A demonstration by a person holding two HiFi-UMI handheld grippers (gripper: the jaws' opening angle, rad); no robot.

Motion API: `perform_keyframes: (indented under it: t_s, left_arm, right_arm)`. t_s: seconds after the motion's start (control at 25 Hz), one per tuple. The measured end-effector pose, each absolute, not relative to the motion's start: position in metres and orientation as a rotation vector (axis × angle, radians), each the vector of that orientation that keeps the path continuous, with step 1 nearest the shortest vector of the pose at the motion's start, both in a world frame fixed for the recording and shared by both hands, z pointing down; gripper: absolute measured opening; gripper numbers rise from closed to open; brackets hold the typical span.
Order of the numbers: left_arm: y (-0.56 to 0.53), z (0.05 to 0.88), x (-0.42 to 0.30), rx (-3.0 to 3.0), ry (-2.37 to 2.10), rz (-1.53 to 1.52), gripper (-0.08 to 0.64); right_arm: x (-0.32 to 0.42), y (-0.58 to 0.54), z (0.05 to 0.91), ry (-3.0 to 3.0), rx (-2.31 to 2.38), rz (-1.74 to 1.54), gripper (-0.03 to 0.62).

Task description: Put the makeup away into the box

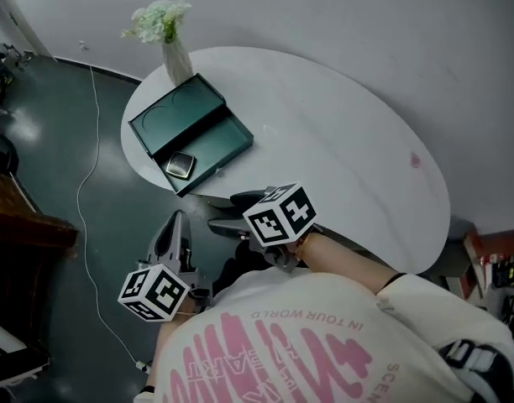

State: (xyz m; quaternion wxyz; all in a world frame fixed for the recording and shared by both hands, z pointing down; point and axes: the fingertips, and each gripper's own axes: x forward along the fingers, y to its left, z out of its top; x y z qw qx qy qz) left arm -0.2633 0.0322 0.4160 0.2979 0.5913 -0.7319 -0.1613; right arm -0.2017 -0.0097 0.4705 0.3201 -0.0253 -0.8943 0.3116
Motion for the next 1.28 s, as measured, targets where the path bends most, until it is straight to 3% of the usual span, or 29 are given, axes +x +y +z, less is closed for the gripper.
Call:
perform_keyframes:
  t_s: [0.6,1.28]
  left_arm:
    - [-0.114,0.39,-0.109,1.888,-1.632,-0.31,0.002]
    - [-0.181,0.404,-0.003,1.934,-1.57,-0.259,0.002]
  right_arm:
    - [-0.035,-0.144,0.434,-2.467,0.385,0.965,0.341]
    - [0.174,-0.266,0.447,-2.401,0.855,0.933,0.341]
